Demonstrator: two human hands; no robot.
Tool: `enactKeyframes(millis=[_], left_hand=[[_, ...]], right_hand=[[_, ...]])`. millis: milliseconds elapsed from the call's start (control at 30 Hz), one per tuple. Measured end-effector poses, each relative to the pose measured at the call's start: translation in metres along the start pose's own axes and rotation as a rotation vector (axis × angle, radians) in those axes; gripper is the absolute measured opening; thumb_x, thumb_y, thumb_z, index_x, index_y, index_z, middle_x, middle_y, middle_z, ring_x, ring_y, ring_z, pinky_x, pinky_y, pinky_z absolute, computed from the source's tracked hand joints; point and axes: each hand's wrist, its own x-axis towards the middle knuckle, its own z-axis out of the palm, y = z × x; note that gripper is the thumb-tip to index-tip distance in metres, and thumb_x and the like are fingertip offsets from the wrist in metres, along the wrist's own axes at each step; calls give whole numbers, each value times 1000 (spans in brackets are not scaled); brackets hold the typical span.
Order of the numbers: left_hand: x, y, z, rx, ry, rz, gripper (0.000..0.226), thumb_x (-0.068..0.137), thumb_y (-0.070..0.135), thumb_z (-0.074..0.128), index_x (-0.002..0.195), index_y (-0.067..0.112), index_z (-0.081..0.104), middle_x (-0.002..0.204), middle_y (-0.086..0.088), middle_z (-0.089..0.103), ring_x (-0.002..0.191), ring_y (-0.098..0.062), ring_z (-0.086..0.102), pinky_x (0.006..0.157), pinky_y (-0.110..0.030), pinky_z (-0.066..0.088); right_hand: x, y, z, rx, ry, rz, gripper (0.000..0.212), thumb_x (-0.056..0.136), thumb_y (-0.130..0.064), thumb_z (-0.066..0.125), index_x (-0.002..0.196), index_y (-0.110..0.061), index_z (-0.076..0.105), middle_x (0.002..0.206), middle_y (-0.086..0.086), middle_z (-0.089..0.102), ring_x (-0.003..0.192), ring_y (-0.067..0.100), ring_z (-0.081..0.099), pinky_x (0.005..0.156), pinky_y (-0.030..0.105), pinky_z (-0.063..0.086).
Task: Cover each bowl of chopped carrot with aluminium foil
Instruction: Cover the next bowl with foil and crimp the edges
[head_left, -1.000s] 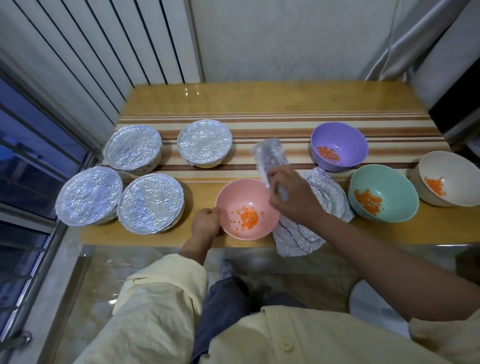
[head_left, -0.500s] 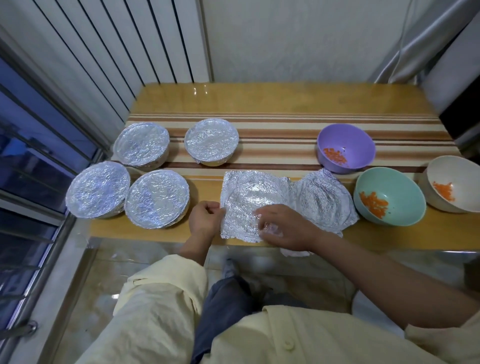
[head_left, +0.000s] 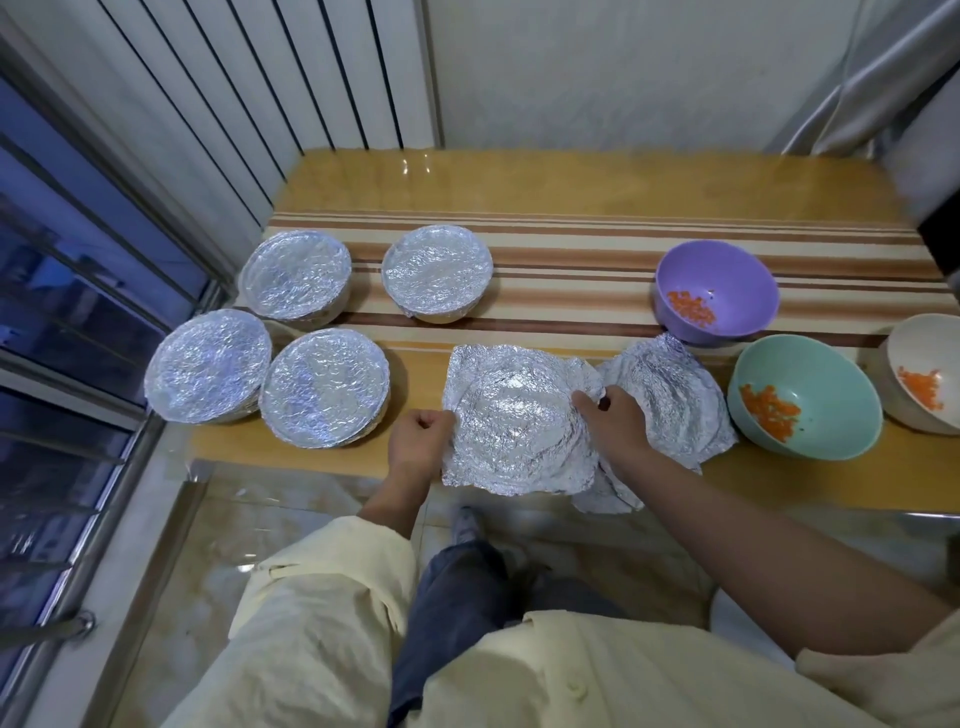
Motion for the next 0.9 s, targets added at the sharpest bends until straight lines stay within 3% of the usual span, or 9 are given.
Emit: enactKeyframes(millis=[67, 167, 333, 433, 700, 900], left_hand=[[1, 0, 4, 12, 39, 5, 41, 96, 20, 62, 56, 18, 51, 46, 7, 48, 47, -8, 45, 52, -23, 38], [6, -3, 9, 121, 129, 38, 30, 98, 28, 60, 73, 12, 54, 61, 4, 52, 66, -20, 50, 65, -30, 38], [3, -7, 17, 179, 226, 104, 25, 102, 24, 52, 83, 7, 55, 64, 3, 53, 65, -19, 48, 62, -31, 30], [5, -11, 19, 182, 227, 104, 26, 104, 23, 46, 90, 5, 57, 77, -6, 59, 77, -27, 55, 68, -33, 37], [6, -10, 22, 321, 211, 129, 34, 109, 19, 32, 105, -7, 55, 90, -13, 51, 84, -25, 46, 67, -32, 24], [9, -13, 25, 313, 212, 89, 38, 109, 18, 28, 106, -9, 54, 95, -22, 56, 93, -36, 54, 68, -32, 25]], right_hand=[[1, -2, 2, -47, 21, -35, 38, 95, -32, 54, 69, -17, 32, 68, 0, 32, 58, 16, 30, 53, 31, 23], [5, -1, 7, -102, 41, -66, 30, 98, -35, 47, 85, -10, 39, 70, -1, 35, 63, 18, 35, 52, 31, 24], [10, 3, 15, -265, 90, -102, 43, 101, -43, 37, 113, -3, 47, 71, -5, 40, 73, 23, 45, 50, 30, 22], [9, 5, 15, -320, 114, -133, 43, 100, -46, 35, 107, -5, 46, 69, -3, 43, 69, 24, 47, 48, 30, 21], [12, 8, 17, -219, 137, -171, 39, 101, -43, 38, 85, -8, 45, 63, -2, 46, 53, 15, 42, 47, 30, 24], [12, 8, 19, -97, 147, -171, 36, 101, -38, 40, 80, -9, 45, 62, -1, 43, 53, 13, 37, 49, 30, 26]])
